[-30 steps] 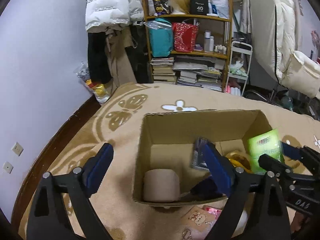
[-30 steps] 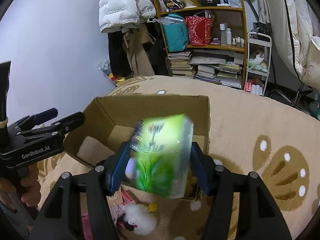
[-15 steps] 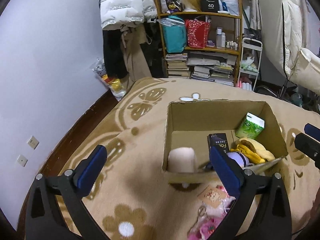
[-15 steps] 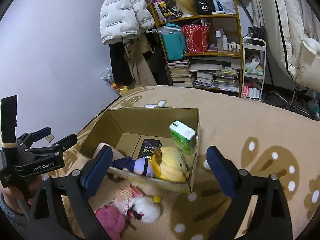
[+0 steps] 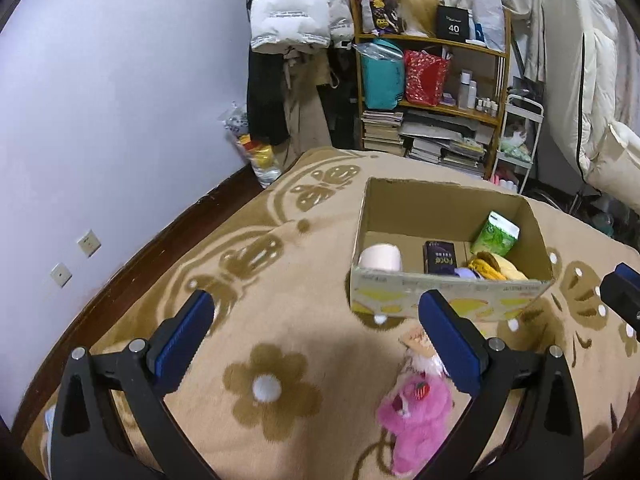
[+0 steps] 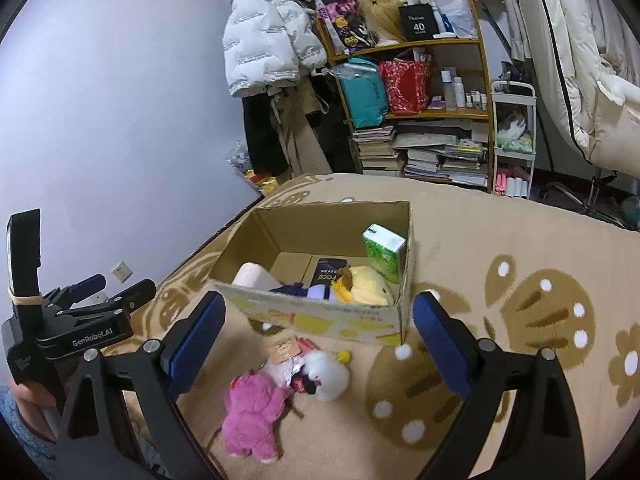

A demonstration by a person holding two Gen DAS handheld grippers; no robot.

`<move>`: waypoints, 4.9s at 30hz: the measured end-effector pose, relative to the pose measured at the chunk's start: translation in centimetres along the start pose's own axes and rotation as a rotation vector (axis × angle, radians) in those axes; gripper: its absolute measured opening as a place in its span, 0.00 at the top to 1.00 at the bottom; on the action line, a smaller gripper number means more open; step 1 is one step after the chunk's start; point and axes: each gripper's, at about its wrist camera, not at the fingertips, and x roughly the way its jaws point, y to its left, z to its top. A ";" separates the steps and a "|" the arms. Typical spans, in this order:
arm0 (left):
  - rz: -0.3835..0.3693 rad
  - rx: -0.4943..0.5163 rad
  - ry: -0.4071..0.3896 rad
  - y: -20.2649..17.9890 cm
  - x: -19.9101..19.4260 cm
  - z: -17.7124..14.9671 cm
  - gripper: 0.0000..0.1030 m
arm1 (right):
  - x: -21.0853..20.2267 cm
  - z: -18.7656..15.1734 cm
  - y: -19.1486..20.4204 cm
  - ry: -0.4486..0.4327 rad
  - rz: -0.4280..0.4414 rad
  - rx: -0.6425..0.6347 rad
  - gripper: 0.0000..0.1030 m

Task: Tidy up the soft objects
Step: 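Withdraw both grippers from the box toward the pink bear and white plush, then grasp the pink bear with the left gripper while the right grasps the white fluffy plush, then lift the pink bear with the left gripper while the right carries the white plush over the box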

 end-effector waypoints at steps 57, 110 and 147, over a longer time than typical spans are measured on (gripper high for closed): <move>-0.115 0.075 0.351 -4.9 6.8 -8.3 0.01 | 10.5 -7.3 -1.9 0.282 0.034 0.016 0.04; -0.129 0.159 0.481 -8.2 8.5 -11.0 0.34 | 14.3 -9.0 -2.1 0.388 0.049 0.043 0.64; -0.064 0.176 -0.022 -4.9 2.3 3.6 0.34 | 2.3 1.9 1.2 -0.061 -0.018 -0.032 0.64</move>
